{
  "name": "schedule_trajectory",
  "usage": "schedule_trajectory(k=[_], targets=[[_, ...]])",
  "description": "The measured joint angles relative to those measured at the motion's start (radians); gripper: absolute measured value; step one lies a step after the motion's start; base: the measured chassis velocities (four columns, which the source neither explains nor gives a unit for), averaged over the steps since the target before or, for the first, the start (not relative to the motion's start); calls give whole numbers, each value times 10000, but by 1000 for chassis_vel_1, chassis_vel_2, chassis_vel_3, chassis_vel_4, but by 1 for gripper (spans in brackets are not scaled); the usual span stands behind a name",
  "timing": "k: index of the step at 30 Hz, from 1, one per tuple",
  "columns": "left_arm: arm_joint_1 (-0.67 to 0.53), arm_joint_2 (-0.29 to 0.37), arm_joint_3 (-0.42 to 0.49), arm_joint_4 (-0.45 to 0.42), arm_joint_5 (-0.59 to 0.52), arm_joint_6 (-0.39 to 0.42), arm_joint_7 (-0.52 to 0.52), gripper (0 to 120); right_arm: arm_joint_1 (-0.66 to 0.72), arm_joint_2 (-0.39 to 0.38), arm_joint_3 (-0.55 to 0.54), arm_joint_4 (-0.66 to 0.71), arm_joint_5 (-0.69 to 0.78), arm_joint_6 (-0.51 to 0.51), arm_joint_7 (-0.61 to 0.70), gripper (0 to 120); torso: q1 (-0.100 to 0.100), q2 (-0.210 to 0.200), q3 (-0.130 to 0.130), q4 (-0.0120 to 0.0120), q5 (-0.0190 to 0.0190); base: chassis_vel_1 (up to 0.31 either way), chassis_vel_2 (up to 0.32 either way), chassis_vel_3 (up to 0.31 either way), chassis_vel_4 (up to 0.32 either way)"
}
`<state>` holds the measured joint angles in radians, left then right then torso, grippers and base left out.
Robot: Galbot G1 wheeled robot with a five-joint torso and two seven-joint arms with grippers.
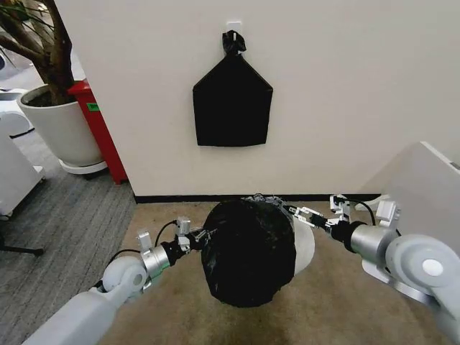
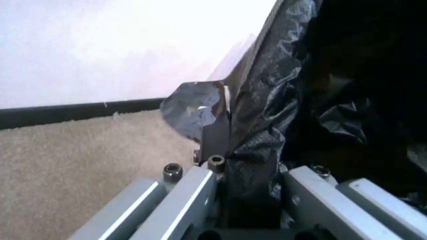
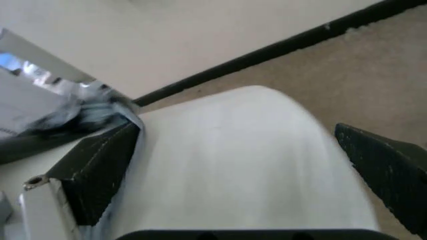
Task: Place the garbage bag over the trash bin.
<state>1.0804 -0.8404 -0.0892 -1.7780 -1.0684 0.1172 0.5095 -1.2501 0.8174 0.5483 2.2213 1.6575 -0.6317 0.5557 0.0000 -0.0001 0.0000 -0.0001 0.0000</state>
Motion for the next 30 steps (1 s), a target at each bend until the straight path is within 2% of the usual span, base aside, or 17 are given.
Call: schedule_trajectory(k=[6, 11, 14, 16, 17, 19, 26, 29, 30], targets=[[53, 10, -7, -254, -314, 51, -39, 0, -57, 78, -18, -410, -360, 136, -112, 100, 0, 0, 0, 0, 1, 0, 0, 0, 0], [0, -23, -9, -267, -428, 93, -163, 0, -148, 198, 97, 417, -43, 375, 357, 100, 0, 0, -1, 0, -5, 0, 0, 0, 0], [-41, -74, 24, -309, -695, 351, -759, 0, -231, 221, 73, 968, 65, 500, 703, 100, 0, 0, 0, 2, -1, 0, 0, 0, 0], [-83, -125, 74, -536, -1354, 694, -1920, 0, -267, 226, 99, 1257, 173, 639, 834, 100, 0, 0, 0, 0, -2, 0, 0, 0, 0], [-83, -125, 74, -536, -1354, 694, -1920, 0, -267, 226, 99, 1257, 173, 639, 834, 100, 0, 0, 0, 0, -2, 0, 0, 0, 0], [-103, -152, 94, -796, -1976, 959, -2976, 0, -213, 275, 239, 1319, 261, 892, 832, 100, 0, 0, 0, -1, 0, 0, 0, 0, 0], [103, -170, 216, -1247, -2752, 1361, -4740, 0, -178, 481, 817, 1474, 44, 1681, 507, 100, 0, 0, 0, 1, 1, 0, 0, 0, 0], [130, -286, 376, -1636, -3286, 1631, -6684, 0, -281, 630, 1076, 1813, -626, 1789, 443, 100, 0, 0, -1, 1, -2, 0, 0, 0, 0], [51, -365, 508, -1811, -3500, 1776, -7935, 0, -395, 723, 1091, 1909, -1102, 1784, 448, 100, 0, 0, -1, 3, -2, 0, 0, 0, 0]])
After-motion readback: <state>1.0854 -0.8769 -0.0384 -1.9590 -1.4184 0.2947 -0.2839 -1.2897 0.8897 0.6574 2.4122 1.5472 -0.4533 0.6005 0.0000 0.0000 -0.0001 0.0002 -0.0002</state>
